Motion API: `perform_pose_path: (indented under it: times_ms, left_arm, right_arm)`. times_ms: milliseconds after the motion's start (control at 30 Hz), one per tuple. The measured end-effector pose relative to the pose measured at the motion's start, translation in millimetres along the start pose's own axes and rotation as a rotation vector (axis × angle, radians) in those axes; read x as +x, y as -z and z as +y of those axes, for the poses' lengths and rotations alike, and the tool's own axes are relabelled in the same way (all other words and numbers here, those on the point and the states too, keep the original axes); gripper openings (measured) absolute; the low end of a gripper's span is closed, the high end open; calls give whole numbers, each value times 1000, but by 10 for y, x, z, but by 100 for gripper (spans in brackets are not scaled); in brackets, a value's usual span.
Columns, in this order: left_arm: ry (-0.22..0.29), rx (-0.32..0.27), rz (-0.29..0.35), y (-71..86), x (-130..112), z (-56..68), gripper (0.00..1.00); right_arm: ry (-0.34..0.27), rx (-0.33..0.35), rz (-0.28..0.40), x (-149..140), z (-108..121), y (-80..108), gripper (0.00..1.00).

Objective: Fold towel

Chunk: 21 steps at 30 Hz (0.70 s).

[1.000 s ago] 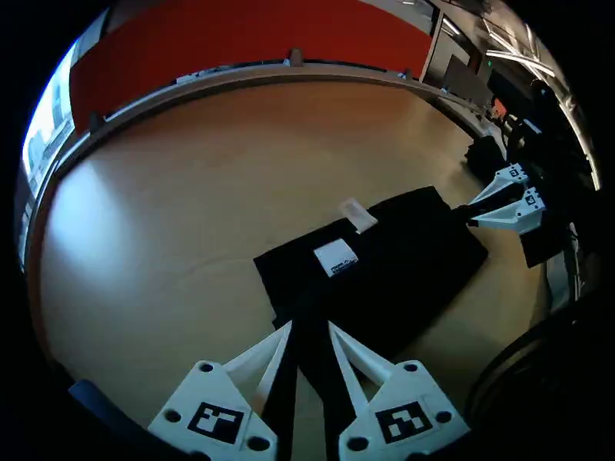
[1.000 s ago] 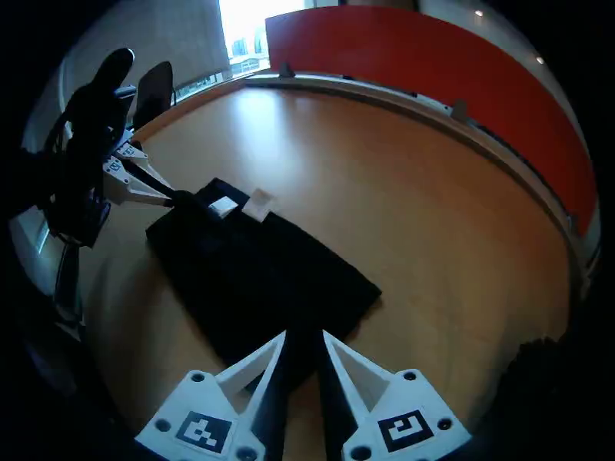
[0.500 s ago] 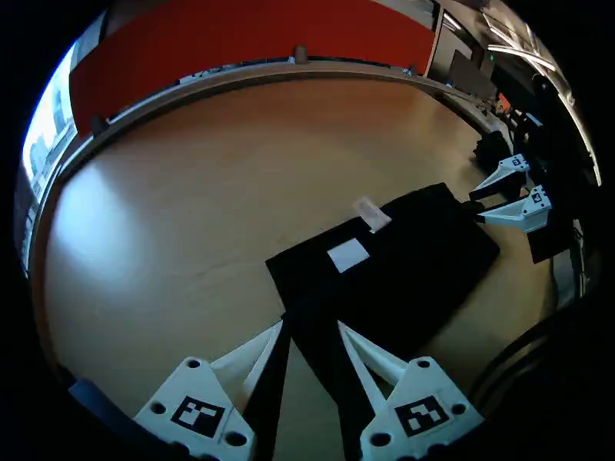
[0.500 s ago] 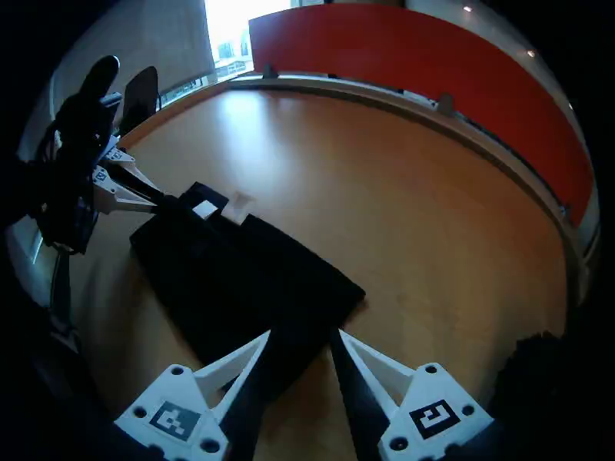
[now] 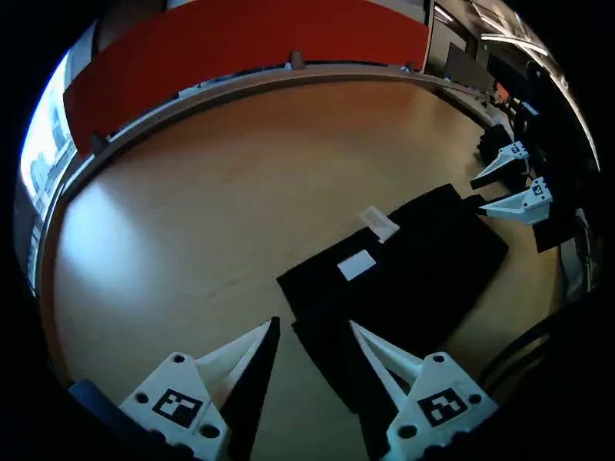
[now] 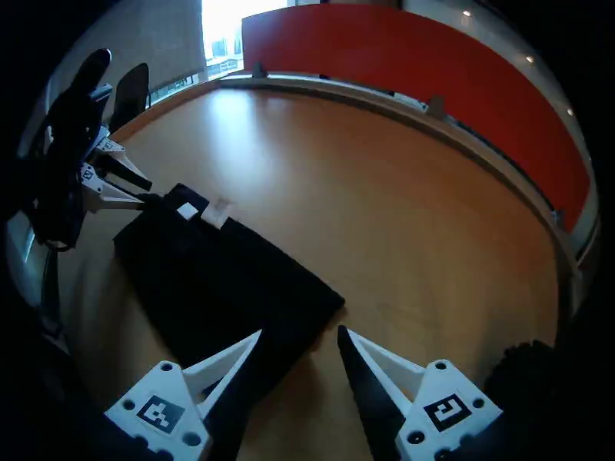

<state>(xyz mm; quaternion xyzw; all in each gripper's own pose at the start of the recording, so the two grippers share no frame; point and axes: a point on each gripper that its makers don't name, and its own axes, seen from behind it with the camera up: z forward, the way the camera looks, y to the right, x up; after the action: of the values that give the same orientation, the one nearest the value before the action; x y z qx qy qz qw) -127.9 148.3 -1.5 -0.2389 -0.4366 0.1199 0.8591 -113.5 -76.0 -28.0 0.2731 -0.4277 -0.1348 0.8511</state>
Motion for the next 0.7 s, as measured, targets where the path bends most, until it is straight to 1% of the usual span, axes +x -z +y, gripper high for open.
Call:
perform_pose_path:
  times_ms: [67, 133, 267, 533, 700]
  left_arm:
    - [-4, 7, 5, 3, 28, -33, 57]
    - [-8, 14, 8, 2, 47, -60, 63]
    - [-17, 33, 16, 0, 92, -125, 63]
    - [-23, 53, 36, 21, 214, -203, 63]
    - [-21, 63, 48, 51, 260, -248, 68]
  right_arm:
    - [0, -7, 4, 25, 27, -5, 69]
    - [1, -15, 7, 48, 53, -12, 70]
    - [5, -27, 13, 95, 97, -26, 70]
    - [6, -41, 26, 184, 150, -40, 70]
    - [7, -48, 32, 213, 173, -30, 70]
